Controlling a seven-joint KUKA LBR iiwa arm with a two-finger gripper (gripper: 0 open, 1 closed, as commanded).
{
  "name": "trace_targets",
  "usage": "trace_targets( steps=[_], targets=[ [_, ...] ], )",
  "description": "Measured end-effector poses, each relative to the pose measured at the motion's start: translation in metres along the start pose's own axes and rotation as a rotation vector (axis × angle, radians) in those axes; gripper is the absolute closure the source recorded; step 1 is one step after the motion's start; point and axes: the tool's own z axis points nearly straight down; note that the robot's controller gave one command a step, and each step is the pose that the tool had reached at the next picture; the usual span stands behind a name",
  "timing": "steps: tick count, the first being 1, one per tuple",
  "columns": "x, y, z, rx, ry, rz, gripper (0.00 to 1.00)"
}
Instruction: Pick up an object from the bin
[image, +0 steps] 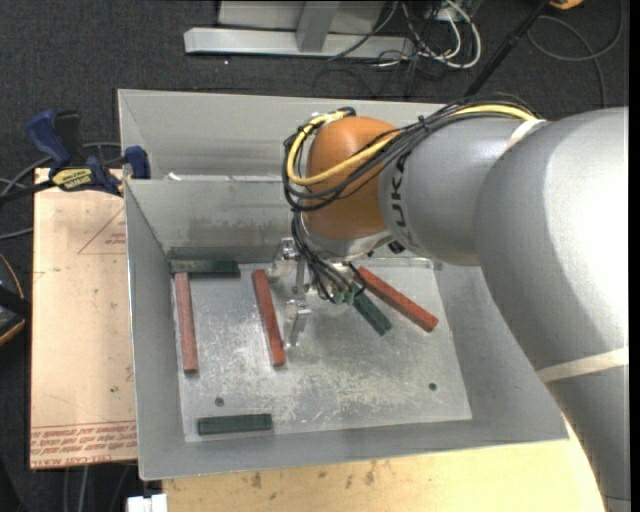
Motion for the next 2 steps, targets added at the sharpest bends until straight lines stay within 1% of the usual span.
trace_targets(
  steps=[1,2],
  targets=[
    [0.003,-0.001,0.004,0.001,-0.006,-0.096,0.00],
    [-0.011,0.010,0.007,0.003,-0.011,-0.357,0.00]
  ],
)
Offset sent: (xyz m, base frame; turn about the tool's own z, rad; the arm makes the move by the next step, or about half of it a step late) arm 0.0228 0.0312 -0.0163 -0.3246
